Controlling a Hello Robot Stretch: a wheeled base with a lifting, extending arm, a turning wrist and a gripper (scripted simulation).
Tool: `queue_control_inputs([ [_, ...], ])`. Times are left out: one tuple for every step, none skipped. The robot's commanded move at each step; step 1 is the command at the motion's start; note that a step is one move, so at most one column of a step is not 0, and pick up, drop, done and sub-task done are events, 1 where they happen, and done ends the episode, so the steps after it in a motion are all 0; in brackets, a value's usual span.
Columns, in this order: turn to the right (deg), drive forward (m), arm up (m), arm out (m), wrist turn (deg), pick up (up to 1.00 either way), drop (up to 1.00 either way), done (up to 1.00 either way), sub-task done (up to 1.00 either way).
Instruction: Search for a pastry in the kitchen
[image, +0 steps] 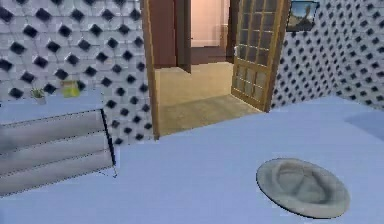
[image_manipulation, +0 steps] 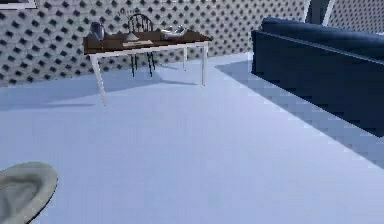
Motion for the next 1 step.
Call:
queue_control_inputs([
  [0.0,1.00,0.00,0.00,0.0,0.00,0.00,0.00,0.00],
])
